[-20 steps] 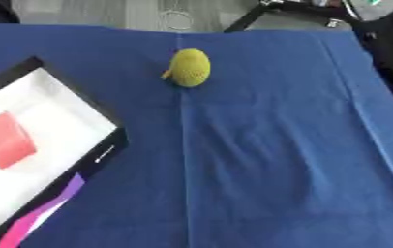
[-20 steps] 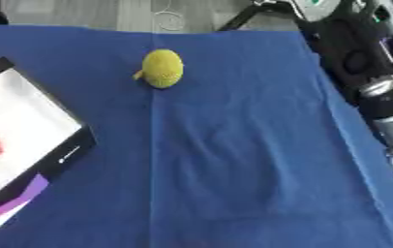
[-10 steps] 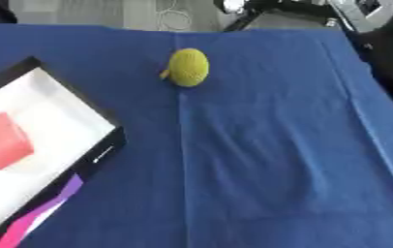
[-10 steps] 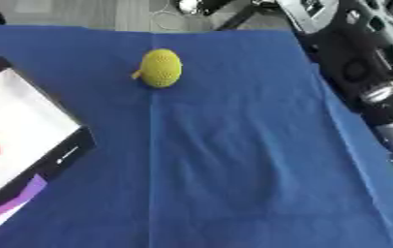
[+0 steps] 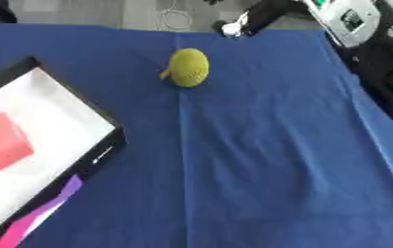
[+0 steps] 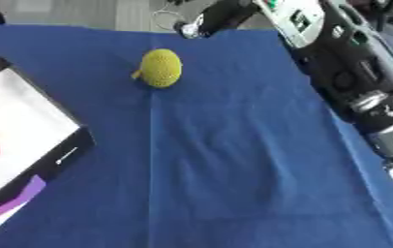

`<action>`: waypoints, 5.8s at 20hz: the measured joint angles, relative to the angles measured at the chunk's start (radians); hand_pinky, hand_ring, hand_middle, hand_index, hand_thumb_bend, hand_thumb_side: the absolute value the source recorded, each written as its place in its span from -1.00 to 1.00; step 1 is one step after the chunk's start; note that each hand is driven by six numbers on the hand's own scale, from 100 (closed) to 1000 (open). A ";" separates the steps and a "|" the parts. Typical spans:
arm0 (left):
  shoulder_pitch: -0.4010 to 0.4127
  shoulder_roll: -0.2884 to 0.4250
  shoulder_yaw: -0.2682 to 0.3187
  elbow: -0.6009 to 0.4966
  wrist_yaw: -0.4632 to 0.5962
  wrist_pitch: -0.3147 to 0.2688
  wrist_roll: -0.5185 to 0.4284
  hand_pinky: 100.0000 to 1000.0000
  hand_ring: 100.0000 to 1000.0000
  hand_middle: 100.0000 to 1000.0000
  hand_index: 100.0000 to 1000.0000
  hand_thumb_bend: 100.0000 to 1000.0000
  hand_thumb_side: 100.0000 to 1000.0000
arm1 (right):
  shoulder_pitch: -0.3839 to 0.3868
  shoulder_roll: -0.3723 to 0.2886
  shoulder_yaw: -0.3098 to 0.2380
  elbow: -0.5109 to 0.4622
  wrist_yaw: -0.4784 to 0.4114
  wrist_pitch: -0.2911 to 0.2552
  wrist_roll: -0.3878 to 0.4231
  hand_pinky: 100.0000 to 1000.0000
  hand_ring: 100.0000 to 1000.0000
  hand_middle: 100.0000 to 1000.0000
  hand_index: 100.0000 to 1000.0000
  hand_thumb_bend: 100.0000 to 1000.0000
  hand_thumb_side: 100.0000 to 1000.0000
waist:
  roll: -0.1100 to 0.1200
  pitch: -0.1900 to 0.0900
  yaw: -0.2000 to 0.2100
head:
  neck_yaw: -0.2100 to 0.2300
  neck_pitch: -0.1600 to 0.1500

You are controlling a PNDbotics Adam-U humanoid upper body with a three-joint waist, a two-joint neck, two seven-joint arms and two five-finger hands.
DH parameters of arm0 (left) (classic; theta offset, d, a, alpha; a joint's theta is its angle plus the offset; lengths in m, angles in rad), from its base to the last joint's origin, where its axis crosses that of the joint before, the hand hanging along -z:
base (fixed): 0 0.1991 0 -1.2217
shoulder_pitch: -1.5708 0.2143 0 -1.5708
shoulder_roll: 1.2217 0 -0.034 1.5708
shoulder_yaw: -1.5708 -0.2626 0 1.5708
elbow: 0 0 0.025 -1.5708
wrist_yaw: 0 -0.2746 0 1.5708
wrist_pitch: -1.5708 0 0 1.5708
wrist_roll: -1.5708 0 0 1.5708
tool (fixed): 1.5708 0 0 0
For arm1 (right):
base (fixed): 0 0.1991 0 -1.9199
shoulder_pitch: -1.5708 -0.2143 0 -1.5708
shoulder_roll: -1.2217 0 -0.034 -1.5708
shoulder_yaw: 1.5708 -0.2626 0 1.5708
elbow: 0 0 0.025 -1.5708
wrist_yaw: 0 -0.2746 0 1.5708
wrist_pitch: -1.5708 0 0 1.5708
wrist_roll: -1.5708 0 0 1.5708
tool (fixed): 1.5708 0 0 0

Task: Pick up objects on the table and place them in the box.

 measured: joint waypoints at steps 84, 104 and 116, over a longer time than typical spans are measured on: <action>-0.058 -0.001 0.001 -0.007 0.017 -0.003 -0.002 0.59 0.51 0.40 0.66 0.27 0.16 | 0.022 0.053 -0.069 0.163 0.045 -0.040 -0.134 0.73 0.48 0.08 0.44 -1.00 -1.00 | -0.064 0.170 0.069 | -0.021 -0.083; -0.017 -0.001 0.010 -0.006 0.013 -0.006 0.005 0.58 0.51 0.40 0.65 0.26 0.14 | -0.045 0.026 -0.035 -0.031 -0.141 0.119 -0.212 0.69 0.32 -0.05 0.30 -1.00 -1.00 | -0.039 0.168 0.000 | -0.026 -0.046; 0.004 -0.001 0.013 0.000 0.007 -0.009 0.009 0.58 0.51 0.39 0.65 0.26 0.14 | -0.090 0.037 -0.039 -0.064 -0.157 0.182 -0.250 0.67 0.34 0.04 0.36 -1.00 -1.00 | -0.026 0.166 -0.010 | -0.018 -0.029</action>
